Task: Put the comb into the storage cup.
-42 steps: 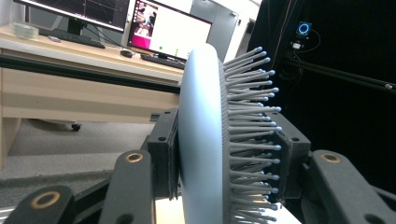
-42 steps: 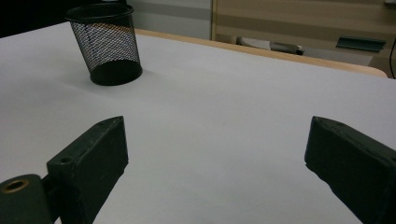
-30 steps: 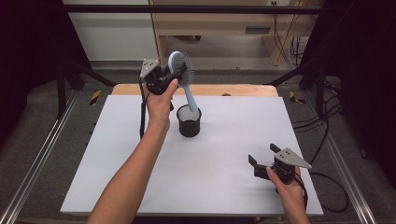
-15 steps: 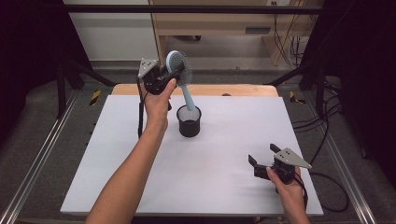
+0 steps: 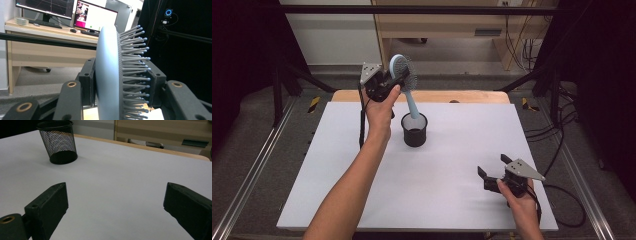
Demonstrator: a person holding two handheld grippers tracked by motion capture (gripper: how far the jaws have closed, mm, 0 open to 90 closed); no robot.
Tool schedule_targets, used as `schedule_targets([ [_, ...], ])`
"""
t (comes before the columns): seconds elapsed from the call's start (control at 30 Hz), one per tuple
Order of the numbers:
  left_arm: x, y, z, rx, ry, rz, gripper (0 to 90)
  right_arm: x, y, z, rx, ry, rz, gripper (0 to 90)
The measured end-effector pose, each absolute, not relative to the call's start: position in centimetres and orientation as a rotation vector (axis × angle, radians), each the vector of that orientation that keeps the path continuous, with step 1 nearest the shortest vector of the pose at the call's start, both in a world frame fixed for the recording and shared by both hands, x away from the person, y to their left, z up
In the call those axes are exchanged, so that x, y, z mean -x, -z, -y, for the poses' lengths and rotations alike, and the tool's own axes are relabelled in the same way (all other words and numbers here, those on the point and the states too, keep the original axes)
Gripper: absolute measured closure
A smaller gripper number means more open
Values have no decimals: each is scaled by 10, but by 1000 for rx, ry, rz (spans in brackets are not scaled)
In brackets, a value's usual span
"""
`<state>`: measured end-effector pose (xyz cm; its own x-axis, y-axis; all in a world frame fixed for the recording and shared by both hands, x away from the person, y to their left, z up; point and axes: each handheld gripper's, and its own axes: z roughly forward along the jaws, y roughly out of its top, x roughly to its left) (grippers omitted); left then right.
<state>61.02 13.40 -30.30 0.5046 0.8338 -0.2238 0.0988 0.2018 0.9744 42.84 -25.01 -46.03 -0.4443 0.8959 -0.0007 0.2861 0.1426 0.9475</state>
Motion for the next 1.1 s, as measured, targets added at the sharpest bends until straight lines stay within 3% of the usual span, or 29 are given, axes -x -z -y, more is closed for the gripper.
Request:
schedule_targets([
  [1.1,-599,317,-119,-1364,-648,-893,523,-429,461,247,-1129,-1310,-1841,59],
])
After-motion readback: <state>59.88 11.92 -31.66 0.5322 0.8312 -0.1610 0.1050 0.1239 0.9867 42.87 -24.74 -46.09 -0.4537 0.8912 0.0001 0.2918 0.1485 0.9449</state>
